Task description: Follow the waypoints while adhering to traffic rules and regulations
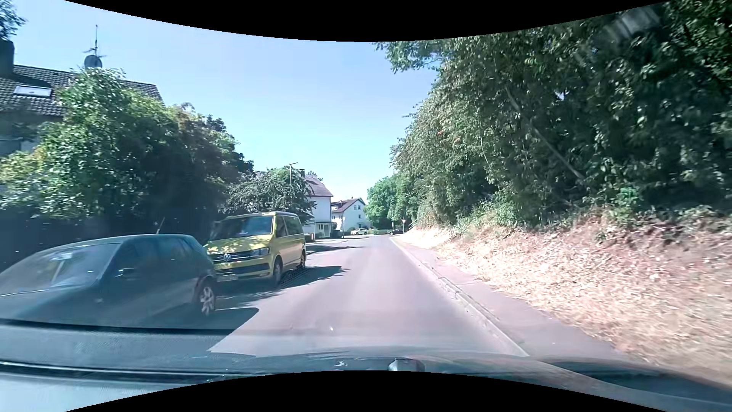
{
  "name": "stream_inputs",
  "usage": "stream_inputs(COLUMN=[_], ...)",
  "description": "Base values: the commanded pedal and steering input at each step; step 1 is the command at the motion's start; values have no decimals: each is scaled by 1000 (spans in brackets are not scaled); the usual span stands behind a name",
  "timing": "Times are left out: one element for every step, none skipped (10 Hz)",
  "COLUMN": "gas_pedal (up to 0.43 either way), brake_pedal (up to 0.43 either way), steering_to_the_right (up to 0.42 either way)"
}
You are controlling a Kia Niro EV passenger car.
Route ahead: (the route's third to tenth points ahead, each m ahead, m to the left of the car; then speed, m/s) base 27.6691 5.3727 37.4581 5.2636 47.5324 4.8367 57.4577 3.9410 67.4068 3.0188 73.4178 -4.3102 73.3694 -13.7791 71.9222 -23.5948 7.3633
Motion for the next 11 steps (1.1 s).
stream_inputs(gas_pedal=[47,47,47,47,47,47,47,47,47,47,47], brake_pedal=[0,0,0,0,0,0,0,0,0,0,0], steering_to_the_right=[2,7,9,3,2,3,3,3,2,2,2])
